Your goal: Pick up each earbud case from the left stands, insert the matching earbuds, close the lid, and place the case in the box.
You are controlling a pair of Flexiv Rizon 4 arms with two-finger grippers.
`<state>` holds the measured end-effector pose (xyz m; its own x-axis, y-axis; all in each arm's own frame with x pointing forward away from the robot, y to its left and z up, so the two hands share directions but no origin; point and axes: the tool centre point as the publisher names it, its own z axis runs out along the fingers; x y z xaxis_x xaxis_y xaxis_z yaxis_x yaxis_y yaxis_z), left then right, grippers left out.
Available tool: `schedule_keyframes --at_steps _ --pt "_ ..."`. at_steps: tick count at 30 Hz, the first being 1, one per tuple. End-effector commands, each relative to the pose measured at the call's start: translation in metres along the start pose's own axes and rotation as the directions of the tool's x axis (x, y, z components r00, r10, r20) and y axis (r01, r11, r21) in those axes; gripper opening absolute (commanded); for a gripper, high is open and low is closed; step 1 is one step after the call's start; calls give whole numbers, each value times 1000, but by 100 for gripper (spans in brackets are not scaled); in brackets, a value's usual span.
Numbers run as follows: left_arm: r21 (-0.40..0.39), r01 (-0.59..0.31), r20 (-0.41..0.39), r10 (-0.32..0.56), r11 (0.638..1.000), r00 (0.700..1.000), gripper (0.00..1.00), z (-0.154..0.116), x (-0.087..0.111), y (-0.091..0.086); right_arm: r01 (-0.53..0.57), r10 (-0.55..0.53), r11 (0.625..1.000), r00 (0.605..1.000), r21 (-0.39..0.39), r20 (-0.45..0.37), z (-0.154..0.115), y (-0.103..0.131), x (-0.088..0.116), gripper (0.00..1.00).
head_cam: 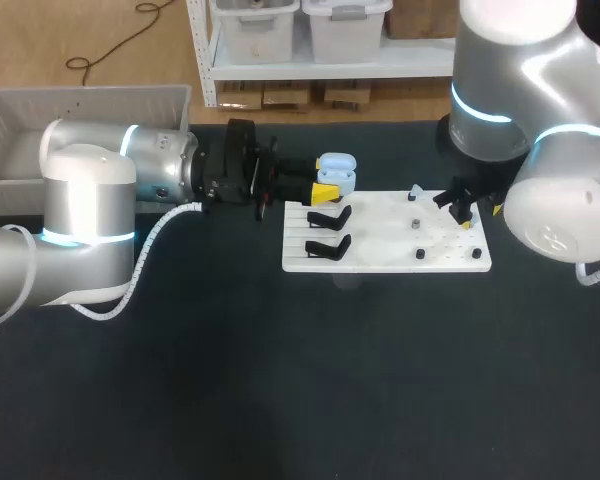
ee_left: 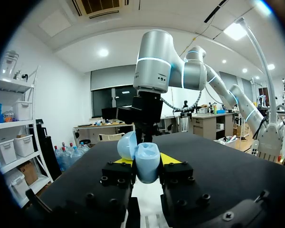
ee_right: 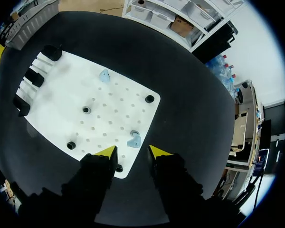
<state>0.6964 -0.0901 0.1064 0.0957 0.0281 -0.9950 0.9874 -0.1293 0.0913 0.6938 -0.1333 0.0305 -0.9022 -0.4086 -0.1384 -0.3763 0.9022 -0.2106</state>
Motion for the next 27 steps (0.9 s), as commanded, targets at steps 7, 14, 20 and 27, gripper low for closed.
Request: schedule_keyframes --at_steps 7,14,20,27 --pt "-1 -2 2 2 1000 1000 0 0 1 0 -3 2 1000 1000 27 19 9 0 0 33" --pt "-1 -2 2 2 1000 1000 0 0 1 0 2 -3 999 1000 49 18 17 -1 -2 31" --pt "-1 -2 2 2 1000 1000 0 0 1 0 8 -9 998 1000 62 11 22 0 -5 32" --pt "-1 -2 2 2 1000 1000 0 0 1 0 -2 2 996 1000 85 -1 28 -3 -6 31"
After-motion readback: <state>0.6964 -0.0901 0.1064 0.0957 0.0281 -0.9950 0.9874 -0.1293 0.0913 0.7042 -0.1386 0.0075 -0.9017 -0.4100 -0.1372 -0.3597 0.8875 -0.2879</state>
